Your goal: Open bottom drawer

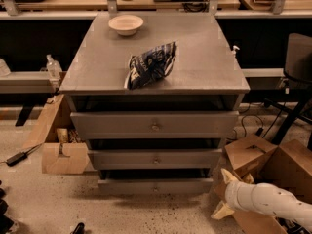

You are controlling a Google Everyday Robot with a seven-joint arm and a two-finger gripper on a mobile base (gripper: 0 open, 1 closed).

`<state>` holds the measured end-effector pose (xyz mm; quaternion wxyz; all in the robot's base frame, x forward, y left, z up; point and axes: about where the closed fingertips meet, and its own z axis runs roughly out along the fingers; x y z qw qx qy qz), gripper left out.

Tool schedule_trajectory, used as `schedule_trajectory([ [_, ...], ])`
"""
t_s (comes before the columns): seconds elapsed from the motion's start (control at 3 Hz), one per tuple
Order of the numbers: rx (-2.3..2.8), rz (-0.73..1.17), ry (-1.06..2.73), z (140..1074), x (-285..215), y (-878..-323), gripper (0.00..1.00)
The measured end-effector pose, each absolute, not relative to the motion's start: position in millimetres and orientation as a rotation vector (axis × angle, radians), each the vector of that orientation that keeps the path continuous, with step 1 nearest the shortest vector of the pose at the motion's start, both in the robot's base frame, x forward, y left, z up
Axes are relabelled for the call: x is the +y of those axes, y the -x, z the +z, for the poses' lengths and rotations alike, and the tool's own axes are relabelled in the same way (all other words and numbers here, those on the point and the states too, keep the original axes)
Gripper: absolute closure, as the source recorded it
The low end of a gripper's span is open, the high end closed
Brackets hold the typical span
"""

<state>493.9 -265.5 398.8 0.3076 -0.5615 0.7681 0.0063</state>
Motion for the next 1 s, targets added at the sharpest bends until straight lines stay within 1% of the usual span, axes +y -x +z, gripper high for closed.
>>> schedule_trajectory([
  [0.33, 2.043, -0.040, 1.500, 369, -276, -499, 0.00],
  [0.67, 2.043, -0.040, 1.500, 369, -276, -499, 0.00],
  [1.0, 2.057, -0.079, 1.536, 337, -260, -507, 0.00],
])
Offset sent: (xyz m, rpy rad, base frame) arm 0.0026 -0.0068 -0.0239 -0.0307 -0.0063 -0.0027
